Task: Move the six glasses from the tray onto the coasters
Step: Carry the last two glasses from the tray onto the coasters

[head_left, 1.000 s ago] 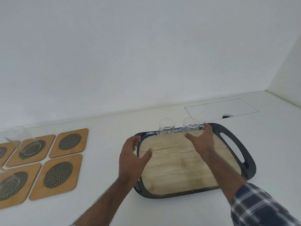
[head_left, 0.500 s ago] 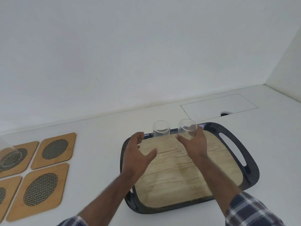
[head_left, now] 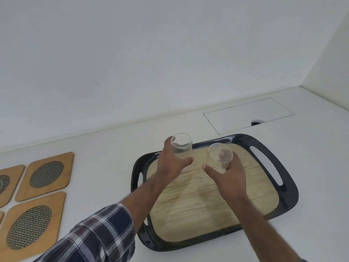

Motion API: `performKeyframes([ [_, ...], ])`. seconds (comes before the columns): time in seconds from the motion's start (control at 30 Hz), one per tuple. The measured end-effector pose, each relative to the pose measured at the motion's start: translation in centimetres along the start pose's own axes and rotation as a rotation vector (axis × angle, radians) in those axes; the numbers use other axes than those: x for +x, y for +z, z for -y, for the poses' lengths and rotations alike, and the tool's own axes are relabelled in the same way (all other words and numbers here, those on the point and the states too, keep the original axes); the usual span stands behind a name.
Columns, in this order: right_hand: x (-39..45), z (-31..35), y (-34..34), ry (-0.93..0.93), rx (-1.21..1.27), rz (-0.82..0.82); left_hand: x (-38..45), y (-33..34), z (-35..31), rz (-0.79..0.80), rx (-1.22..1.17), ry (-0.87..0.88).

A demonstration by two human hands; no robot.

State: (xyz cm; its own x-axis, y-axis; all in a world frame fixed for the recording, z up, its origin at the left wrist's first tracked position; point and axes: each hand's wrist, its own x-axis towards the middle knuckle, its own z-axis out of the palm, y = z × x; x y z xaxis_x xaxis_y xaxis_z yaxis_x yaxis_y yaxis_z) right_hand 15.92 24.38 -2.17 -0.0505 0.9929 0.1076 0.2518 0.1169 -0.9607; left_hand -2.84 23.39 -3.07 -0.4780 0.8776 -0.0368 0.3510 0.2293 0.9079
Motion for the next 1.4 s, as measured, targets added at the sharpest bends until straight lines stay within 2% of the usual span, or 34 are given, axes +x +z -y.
performKeyframes([
  [0.23,-1.1,0.8,-0.4,-0.026,0.009,0.012,-1.3,-0.9,0.0,-0.072,-0.136,0.055],
  [0.47,-3.3,3.3,1.7,-0.097,0.020,0.059,-5.3,-7.5,0.2,-0.180,-0.305,0.145],
  [0.73,-7.2,7.3,7.0,-0.155,0.065,0.196,-11.6,-18.6,3.8,-0.426,-0.214,0.107],
  [1.03,-11.8,10.7,14.4,-0.166,0.112,0.290,-16.7,-30.4,11.2,-0.579,-0.157,-0.027],
  [1.4,-14.5,14.7,21.5,-0.199,0.029,0.363,-16.9,-34.3,15.7,-0.540,-0.188,-0.045],
])
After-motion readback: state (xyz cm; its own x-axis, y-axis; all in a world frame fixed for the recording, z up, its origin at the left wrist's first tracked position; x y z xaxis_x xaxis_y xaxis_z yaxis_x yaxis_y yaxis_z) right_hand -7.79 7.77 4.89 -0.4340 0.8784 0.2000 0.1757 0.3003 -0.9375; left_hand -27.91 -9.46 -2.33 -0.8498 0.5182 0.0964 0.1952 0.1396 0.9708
